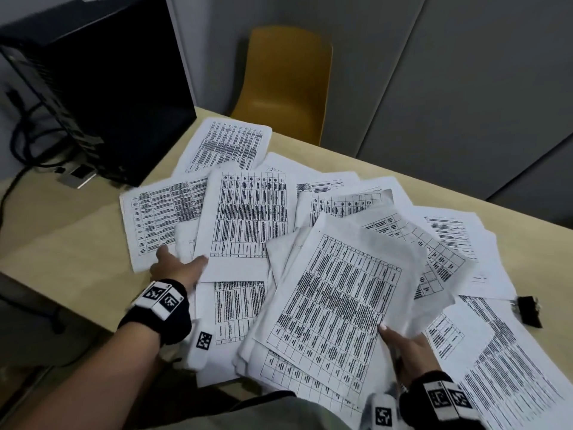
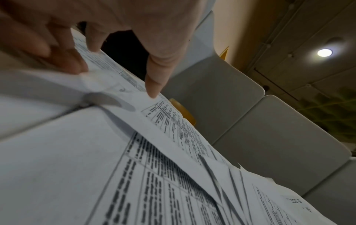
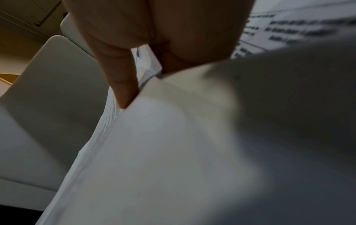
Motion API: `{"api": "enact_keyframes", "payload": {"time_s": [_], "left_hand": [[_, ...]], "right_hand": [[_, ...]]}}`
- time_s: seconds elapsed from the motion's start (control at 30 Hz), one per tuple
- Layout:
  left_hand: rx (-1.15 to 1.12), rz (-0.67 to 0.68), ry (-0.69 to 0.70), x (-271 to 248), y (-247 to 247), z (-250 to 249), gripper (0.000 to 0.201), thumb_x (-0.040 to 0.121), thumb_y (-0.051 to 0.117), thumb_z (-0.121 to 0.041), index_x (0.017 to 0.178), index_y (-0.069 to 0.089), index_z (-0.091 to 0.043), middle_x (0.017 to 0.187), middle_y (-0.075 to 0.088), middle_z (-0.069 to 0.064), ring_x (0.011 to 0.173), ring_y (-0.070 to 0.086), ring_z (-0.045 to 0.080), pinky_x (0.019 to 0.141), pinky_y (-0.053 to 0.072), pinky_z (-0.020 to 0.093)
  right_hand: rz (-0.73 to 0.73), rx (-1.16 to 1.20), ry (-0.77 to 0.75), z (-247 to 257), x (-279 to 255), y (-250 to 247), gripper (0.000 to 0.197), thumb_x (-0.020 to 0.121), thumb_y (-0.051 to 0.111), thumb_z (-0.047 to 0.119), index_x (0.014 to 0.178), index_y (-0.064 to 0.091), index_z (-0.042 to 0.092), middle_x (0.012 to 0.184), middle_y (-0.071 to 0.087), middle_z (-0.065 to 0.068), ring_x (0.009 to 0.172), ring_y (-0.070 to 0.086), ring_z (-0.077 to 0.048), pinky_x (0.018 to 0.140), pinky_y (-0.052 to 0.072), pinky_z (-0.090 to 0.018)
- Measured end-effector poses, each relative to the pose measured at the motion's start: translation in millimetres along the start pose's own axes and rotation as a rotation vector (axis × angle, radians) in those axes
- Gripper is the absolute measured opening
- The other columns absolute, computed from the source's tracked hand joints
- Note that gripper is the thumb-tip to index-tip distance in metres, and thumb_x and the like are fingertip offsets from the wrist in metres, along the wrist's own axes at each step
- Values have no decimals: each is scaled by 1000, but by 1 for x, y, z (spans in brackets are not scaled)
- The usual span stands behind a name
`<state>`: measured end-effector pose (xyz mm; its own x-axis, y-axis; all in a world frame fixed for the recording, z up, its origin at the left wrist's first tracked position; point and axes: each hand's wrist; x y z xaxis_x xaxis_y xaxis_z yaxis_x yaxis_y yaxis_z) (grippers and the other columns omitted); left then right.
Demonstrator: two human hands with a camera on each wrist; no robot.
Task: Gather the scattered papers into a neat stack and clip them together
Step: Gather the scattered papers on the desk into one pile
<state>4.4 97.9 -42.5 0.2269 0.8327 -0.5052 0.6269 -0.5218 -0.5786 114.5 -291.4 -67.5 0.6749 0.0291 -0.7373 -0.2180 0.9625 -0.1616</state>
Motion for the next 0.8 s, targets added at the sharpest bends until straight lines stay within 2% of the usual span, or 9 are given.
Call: {"api": "enact_keyframes", "payload": {"time_s": [0.1,0.2,0.3,0.37,0.4,0.47,0.57,0.7,0.8], "left_hand": [[-42,93,8,-3,5,-1,76,67,73,-39,130,45,-7,119,62,15,101,62,34,88,49,39],[-208,143,39,-7,9,-4,26,70,75,-23,87,69,-4,86,72,23,74,67,38,72,55,49],[-302,196,7,-8,12,-5,16,74,74,-15,85,67,-6,71,72,12,64,68,29,73,56,45],[-283,216,4,-10,18,-6,24,74,74,-20,92,64,-7,83,69,12,76,67,30,80,54,44],[-247,221,14,-13,20,-7,33,74,74,-24,99,61,-6,92,66,12,85,65,30,84,52,41],[-190,206,39,-18,26,-7,44,75,74,-26,110,57,-5,100,60,10,93,59,27,85,45,33],[-100,174,73,-23,28,-10,40,76,71,-29,110,62,-9,109,62,9,98,57,27,91,42,32],[132,80,103,-17,24,-14,45,76,66,-37,119,57,-27,131,44,18,118,45,39,103,37,40],[-85,143,86,-11,25,-18,57,65,72,-31,115,57,-11,121,60,15,104,59,33,93,46,38]], "right_hand": [[19,10,-32,5,-8,1,62,67,79,22,116,50,-4,97,64,-28,62,67,-31,44,53,-29],[19,31,-35,4,-6,-3,51,75,73,13,116,49,-8,78,68,-23,48,65,-27,37,48,-24],[37,-9,-48,4,-5,1,89,44,87,36,115,51,-4,97,64,-29,71,64,-34,46,53,-29],[2,-2,-69,2,-4,3,125,5,86,54,112,52,-2,99,64,-30,76,64,-36,54,54,-33],[3,15,-80,1,-2,3,132,-3,83,57,111,51,-2,99,64,-30,78,65,-37,55,55,-34],[22,10,-85,2,-3,3,125,5,85,56,111,52,-2,99,63,-30,80,65,-38,59,55,-35],[44,6,-100,4,-8,4,86,48,85,39,115,52,-4,100,63,-29,75,63,-33,49,52,-27],[10,46,-114,3,-5,6,122,4,86,56,109,53,5,97,67,-25,87,66,-38,77,55,-47],[-15,52,-127,-2,1,5,123,4,85,59,109,53,5,101,65,-26,89,65,-39,83,52,-57]]}}
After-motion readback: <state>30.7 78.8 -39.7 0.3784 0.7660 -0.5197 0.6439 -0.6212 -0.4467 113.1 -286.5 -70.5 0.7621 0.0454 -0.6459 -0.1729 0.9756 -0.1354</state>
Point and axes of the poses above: each hand's wrist, its own x-axis towards the middle knuckle, its own y-axis out of the palm, z = x × y
